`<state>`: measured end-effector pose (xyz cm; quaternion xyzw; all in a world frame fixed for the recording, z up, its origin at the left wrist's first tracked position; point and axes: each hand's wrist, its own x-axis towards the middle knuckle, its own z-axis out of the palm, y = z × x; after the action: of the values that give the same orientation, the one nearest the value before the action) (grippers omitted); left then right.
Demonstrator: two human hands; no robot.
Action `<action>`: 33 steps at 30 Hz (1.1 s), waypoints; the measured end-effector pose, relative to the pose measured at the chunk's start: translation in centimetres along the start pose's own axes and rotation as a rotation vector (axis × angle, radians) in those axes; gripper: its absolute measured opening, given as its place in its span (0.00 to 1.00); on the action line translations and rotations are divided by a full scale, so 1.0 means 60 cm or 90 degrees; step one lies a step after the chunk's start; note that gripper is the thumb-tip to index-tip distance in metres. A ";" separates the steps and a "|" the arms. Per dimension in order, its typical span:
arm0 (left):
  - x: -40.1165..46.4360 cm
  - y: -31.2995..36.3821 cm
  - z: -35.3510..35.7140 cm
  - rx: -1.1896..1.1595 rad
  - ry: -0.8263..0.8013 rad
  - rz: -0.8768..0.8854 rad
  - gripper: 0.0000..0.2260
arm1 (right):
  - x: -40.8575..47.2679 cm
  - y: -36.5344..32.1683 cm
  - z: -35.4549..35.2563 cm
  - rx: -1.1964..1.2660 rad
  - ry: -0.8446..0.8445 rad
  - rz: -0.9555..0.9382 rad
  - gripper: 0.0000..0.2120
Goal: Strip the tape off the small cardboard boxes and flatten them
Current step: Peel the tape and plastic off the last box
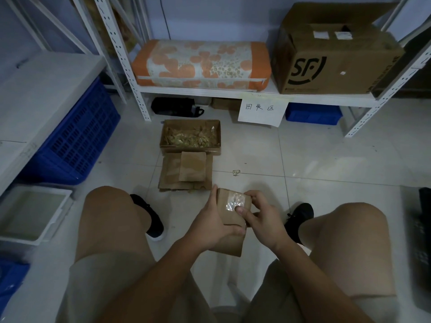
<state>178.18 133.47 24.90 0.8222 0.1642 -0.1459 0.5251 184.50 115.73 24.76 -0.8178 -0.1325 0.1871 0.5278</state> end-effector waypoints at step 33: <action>-0.008 0.015 0.012 0.287 0.113 0.056 0.56 | -0.005 0.011 0.031 -0.271 0.058 -0.233 0.04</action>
<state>178.06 132.41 25.55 0.9345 0.1369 -0.0831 0.3180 183.43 116.83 23.51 -0.8805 -0.2902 0.0199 0.3744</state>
